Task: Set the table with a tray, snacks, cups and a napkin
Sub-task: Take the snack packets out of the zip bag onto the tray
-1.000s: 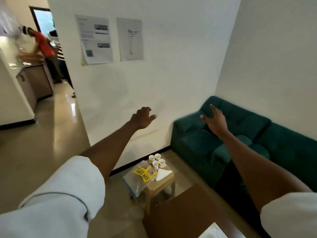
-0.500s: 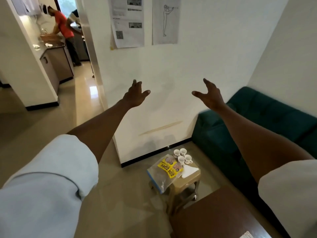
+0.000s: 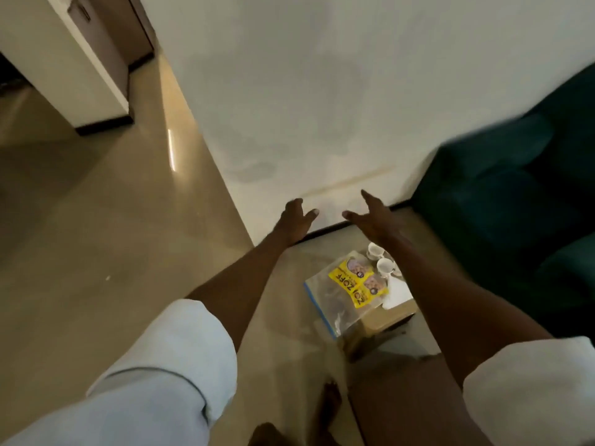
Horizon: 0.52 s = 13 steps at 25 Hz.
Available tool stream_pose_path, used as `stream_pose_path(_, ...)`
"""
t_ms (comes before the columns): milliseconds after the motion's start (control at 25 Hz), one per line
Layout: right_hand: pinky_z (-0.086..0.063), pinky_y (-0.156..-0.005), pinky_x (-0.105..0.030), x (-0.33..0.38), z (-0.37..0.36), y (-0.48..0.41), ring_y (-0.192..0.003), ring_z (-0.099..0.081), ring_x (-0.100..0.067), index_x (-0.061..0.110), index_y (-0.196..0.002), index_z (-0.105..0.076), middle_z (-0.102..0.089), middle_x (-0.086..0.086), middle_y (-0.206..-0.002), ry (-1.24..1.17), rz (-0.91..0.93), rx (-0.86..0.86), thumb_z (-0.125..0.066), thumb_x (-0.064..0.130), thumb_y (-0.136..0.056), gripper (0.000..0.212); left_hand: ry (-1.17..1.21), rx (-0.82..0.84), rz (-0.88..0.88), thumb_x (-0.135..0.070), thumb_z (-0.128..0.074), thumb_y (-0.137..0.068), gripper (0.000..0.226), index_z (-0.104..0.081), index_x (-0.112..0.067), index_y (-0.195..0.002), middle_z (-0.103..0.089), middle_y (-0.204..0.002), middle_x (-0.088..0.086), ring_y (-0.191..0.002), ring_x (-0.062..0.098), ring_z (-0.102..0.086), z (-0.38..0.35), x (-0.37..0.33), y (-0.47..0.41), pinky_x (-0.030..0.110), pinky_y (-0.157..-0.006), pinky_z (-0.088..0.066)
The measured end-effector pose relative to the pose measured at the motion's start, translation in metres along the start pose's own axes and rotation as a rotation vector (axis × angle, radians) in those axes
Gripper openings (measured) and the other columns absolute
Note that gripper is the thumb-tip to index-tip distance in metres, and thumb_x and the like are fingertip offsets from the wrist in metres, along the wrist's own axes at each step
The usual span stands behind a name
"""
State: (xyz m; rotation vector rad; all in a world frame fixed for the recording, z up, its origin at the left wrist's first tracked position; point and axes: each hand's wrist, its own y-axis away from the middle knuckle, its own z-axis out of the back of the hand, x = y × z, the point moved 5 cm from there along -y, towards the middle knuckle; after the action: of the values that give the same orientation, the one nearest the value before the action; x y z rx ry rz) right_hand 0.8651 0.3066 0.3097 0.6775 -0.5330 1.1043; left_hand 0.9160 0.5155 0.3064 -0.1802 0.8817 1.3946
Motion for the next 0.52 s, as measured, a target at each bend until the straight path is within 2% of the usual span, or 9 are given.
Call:
stream_pose_path(200, -0.029, -0.122, -0.044, -0.110, -0.171, -0.003, -0.146, -0.038, -0.036, 0.013, -0.159, -0.035, -0.041, -0.016, -0.158, 0.031, -0.177, 0.253, -0.067, 0.040, -0.097, 0.075, 0.142, 0.195, 0.380, -0.040, -0.048, -0.107, 0.063, -0.039, 0.005, -0.150, -0.044, -0.154, 0.025, -0.144, 0.037, -0.044, -0.154, 0.132, -0.039, 0.039, -0.117, -0.037)
stream_pose_path(360, -0.033, -0.115, -0.047, -0.182, -0.246, -0.001, -0.138, -0.045, -0.039, 0.002, -0.153, -0.043, -0.049, -0.024, -0.146, 0.098, -0.201, 0.274, -0.063, 0.026, -0.101, 0.060, 0.393, 0.305, 0.637, -0.045, -0.047, -0.106, 0.064, -0.048, 0.010, -0.140, -0.056, -0.141, 0.030, -0.130, 0.042, -0.057, -0.249, 0.196, -0.048, 0.045, -0.104, -0.047)
stream_pose_path(440, -0.033, -0.114, -0.047, -0.202, -0.269, -0.006, -0.137, -0.045, -0.041, -0.002, -0.149, -0.047, -0.050, -0.027, -0.143, 0.145, -0.186, 0.267, -0.060, 0.022, -0.102, 0.055, 0.580, 0.275, 0.728, -0.051, -0.051, -0.103, 0.072, -0.049, 0.011, -0.140, -0.053, -0.144, 0.033, -0.132, 0.045, -0.056, -0.277, 0.214, -0.059, 0.049, -0.105, -0.048)
stream_pose_path(520, -0.031, -0.115, -0.045, -0.218, -0.292, -0.013, -0.137, -0.043, -0.041, -0.001, -0.146, -0.050, -0.050, -0.027, -0.142, 0.200, -0.174, 0.270, -0.058, 0.019, -0.102, 0.050, 0.755, 0.230, 0.824, -0.056, -0.054, -0.100, 0.077, -0.045, 0.004, -0.148, -0.049, -0.151, 0.028, -0.138, 0.040, -0.052, -0.297, 0.233, -0.066, 0.048, -0.109, -0.045)
